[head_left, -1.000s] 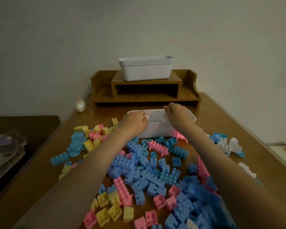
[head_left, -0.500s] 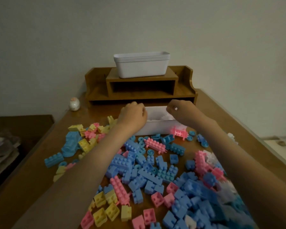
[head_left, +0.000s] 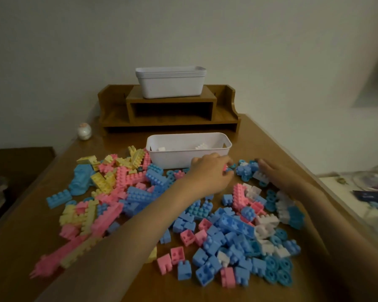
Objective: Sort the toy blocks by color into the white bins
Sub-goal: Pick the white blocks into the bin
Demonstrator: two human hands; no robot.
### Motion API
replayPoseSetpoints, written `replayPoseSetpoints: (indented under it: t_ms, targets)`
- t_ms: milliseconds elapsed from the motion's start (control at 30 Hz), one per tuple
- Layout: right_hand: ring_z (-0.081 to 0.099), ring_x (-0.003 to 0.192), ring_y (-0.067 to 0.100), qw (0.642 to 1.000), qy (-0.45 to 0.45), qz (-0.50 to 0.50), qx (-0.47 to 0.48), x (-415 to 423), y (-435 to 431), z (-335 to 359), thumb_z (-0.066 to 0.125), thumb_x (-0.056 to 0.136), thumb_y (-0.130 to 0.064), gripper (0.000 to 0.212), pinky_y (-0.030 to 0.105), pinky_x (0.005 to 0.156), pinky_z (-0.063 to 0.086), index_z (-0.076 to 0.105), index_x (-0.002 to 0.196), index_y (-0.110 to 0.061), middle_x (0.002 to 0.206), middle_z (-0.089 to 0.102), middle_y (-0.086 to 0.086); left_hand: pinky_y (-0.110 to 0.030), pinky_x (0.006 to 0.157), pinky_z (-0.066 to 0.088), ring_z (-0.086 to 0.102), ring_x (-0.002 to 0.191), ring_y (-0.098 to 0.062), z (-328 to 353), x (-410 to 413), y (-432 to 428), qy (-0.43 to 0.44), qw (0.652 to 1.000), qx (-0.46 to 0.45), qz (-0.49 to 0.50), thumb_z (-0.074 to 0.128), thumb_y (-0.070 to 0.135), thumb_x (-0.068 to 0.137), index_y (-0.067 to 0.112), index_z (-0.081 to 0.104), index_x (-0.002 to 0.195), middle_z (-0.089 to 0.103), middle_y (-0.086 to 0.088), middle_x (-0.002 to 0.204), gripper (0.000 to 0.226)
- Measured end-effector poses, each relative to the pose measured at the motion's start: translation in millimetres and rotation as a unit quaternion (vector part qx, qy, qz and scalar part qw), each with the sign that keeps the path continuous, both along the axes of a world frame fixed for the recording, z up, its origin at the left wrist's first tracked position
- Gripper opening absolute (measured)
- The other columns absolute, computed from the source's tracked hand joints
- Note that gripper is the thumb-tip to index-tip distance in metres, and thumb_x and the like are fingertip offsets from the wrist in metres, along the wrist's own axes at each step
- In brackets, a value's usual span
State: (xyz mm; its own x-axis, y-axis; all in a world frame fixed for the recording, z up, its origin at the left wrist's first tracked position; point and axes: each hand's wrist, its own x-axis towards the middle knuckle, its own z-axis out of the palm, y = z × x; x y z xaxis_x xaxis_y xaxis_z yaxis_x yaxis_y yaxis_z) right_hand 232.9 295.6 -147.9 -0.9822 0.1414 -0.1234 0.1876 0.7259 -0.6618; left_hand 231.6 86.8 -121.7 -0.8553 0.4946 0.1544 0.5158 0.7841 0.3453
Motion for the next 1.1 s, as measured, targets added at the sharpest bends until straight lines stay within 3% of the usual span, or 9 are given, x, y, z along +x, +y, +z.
replayPoseSetpoints:
  t_ms: [133,233,367,500,567,733,867,967,1100]
  targets:
    - [0.037,0.133,0.021,0.998,0.003,0.062,-0.008,10,-23,-2,0.035,0.100,-0.034,0.041,0.036,0.112,0.025,0.039,0.140,-0.026,0.148,0.036,0.003,-0.042,0.100,0.033,0.045,0.120,-0.025,-12,12,-7,-0.031,0.997,-0.064,0.003,0.042,0.038,0.096,0.025,0.050,0.130,0.050,-0.004,0.133,0.037]
    - [0.038,0.130,0.016,0.993,-0.005,0.113,-0.035,13,-37,-2,0.040,0.099,-0.030,0.040,0.031,0.110,0.028,0.041,0.139,-0.031,0.147,0.035,-0.002,-0.042,0.099,0.037,0.049,0.115,-0.024,-17,21,-21,-0.051,0.997,-0.060,0.012,0.040,0.038,0.098,0.025,0.050,0.130,0.048,-0.003,0.131,0.036]
    - [0.042,0.116,0.006,0.980,-0.005,0.188,-0.062,16,-61,1,0.043,0.099,-0.023,0.035,0.021,0.095,0.032,0.047,0.132,-0.032,0.135,0.044,-0.008,-0.043,0.100,0.034,0.051,0.113,-0.022,-26,25,-41,-0.019,0.998,-0.031,0.043,0.039,0.035,0.098,0.027,0.045,0.133,0.052,0.000,0.127,0.036]
    - [0.037,0.122,0.004,0.971,0.014,0.228,-0.076,13,-82,-3,0.041,0.099,-0.012,0.040,0.021,0.102,0.029,0.045,0.136,-0.027,0.135,0.042,-0.009,-0.041,0.104,0.027,0.041,0.122,-0.023,-36,27,-52,0.024,0.997,-0.012,0.069,0.040,0.036,0.098,0.028,0.036,0.140,0.046,-0.001,0.131,0.042]
    - [0.038,0.125,0.006,0.969,0.040,0.238,-0.059,11,-84,-6,0.041,0.098,-0.011,0.041,0.022,0.105,0.029,0.044,0.136,-0.027,0.136,0.044,-0.009,-0.039,0.106,0.019,0.034,0.127,-0.020,-38,24,-54,0.012,0.998,-0.018,0.060,0.041,0.045,0.096,0.033,0.037,0.138,0.043,0.002,0.133,0.044]
    - [0.051,0.106,0.009,0.973,0.115,0.196,-0.030,9,-67,4,0.045,0.097,-0.017,0.029,0.015,0.082,0.040,0.052,0.123,-0.026,0.117,0.053,-0.010,-0.035,0.104,0.009,0.035,0.126,-0.012,-41,16,-58,0.011,0.998,-0.019,0.052,0.034,0.052,0.096,0.033,0.049,0.126,0.049,0.011,0.129,0.038]
    - [0.053,0.086,0.009,0.976,0.054,0.208,0.036,13,-48,10,0.056,0.090,-0.029,0.017,0.020,0.071,0.043,0.055,0.106,-0.027,0.097,0.056,-0.005,-0.034,0.098,0.007,0.042,0.115,-0.015,-41,17,-59,0.049,0.996,-0.029,0.072,0.026,0.039,0.102,0.031,0.050,0.118,0.053,0.009,0.119,0.030]
    - [0.054,0.086,0.013,0.968,0.041,0.226,0.100,13,-51,4,0.054,0.092,-0.030,0.012,0.021,0.074,0.045,0.057,0.103,-0.028,0.096,0.056,-0.005,-0.035,0.096,0.012,0.044,0.109,-0.016,-40,16,-59,0.053,0.993,-0.027,0.100,0.037,0.037,0.100,0.027,0.050,0.107,0.053,0.008,0.108,0.018]
    - [0.054,0.088,0.011,0.967,0.074,0.211,0.125,13,-56,1,0.046,0.096,-0.024,0.023,0.023,0.079,0.042,0.055,0.117,-0.029,0.101,0.055,-0.007,-0.034,0.093,0.017,0.044,0.106,-0.015,-40,16,-58,0.035,0.991,-0.003,0.129,0.043,0.039,0.097,0.026,0.052,0.100,0.050,0.010,0.097,0.017]
